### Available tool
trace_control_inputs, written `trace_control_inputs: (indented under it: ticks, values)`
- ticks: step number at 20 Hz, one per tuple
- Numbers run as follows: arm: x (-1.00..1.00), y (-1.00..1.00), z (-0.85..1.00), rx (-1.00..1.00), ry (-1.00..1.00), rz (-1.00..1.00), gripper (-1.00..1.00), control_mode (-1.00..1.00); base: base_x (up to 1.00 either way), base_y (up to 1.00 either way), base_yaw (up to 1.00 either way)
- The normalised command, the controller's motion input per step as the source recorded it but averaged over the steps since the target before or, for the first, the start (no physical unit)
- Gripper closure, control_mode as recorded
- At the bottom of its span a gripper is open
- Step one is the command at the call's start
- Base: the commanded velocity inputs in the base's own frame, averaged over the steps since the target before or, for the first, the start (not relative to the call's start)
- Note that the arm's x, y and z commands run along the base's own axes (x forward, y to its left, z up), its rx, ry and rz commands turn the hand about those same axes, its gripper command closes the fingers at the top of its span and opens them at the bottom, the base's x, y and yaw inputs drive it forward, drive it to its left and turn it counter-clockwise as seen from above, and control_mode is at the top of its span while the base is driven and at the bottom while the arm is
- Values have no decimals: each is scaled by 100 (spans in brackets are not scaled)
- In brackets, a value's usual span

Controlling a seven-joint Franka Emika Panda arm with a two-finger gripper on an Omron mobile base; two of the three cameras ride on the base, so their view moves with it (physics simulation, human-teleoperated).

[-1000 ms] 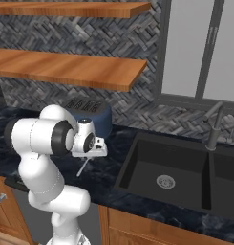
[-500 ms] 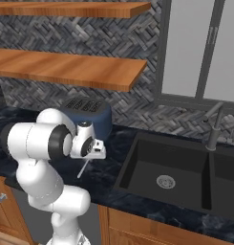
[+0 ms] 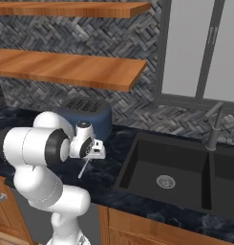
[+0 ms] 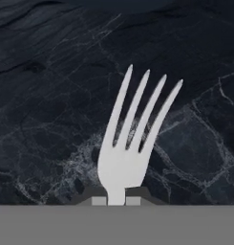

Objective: Organize the utensils by type. Pick up the wooden spoons from the counter and place them in the open cabinet. Then pick up the metallic utensils from the counter and place them in the open drawer.

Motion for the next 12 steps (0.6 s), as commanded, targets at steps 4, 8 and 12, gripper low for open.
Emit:
trace_control_inputs:
  ticks: [4,8,12]
  values:
    - [-6,0,34,0,0,0,100,-100,0,0,0]
    - [-23,4,40,0,0,0,100,-100,0,0,0]
    - [-18,7,39,0,0,0,100,-100,0,0,0]
